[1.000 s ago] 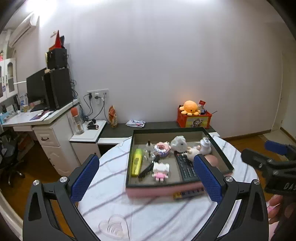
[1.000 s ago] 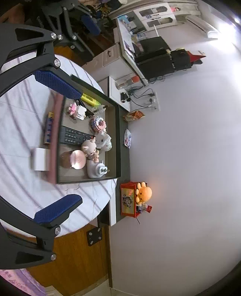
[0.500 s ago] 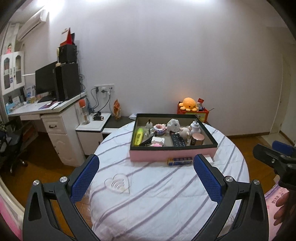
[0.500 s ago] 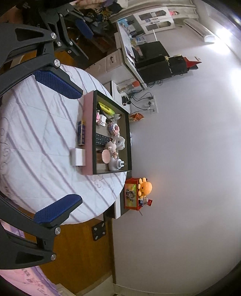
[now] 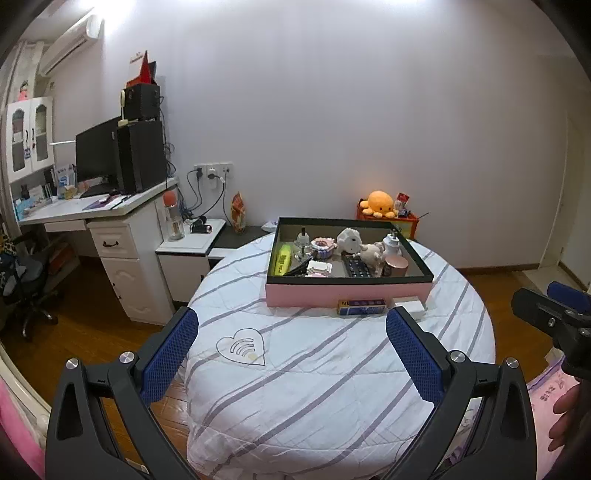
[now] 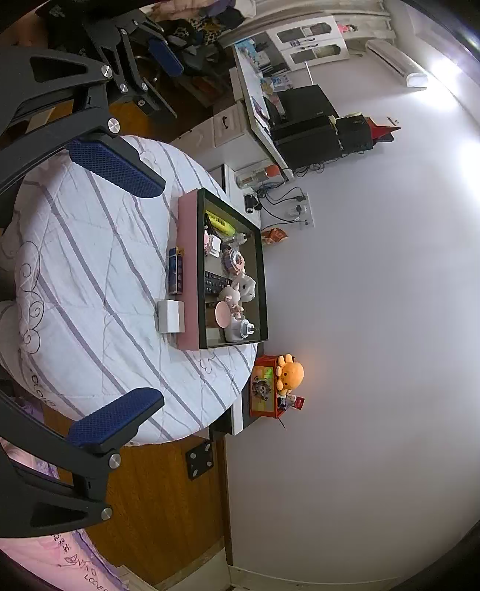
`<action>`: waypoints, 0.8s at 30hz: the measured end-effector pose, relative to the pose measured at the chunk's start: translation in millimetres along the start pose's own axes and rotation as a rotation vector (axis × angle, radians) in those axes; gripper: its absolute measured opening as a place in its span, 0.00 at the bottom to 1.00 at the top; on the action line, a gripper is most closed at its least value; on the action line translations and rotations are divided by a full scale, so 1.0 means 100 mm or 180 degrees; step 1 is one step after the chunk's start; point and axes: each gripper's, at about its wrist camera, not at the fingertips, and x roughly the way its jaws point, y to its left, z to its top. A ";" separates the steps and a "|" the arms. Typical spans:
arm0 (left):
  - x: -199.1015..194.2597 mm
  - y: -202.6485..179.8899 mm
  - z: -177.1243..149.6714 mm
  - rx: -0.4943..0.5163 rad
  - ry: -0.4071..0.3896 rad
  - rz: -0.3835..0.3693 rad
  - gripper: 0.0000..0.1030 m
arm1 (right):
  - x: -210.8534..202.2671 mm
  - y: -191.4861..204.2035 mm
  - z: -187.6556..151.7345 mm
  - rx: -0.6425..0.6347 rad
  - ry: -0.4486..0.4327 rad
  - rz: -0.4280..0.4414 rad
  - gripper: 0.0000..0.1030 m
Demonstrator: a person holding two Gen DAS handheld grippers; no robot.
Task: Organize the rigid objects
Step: 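Withdraw both tools from the box, then grasp the white charger with right tool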
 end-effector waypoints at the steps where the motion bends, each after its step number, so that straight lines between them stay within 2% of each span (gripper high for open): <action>1: 0.02 -0.01 -0.01 0.0003 0.0013 -0.0012 1.00 | 0.00 -0.01 0.00 0.0003 0.0005 -0.0006 1.00; 12: 0.39 -0.16 -0.02 0.0051 0.0168 -0.0106 1.00 | 0.32 -0.19 -0.02 0.0043 0.0185 -0.0128 1.00; 18: 0.87 -0.31 -0.07 0.0097 0.0344 -0.0149 1.00 | 0.74 -0.41 -0.09 0.0082 0.0436 -0.0251 1.00; 24: 1.40 -0.43 -0.11 0.0108 0.0560 -0.0204 1.00 | 1.21 -0.53 -0.11 0.0041 0.0659 -0.0243 1.00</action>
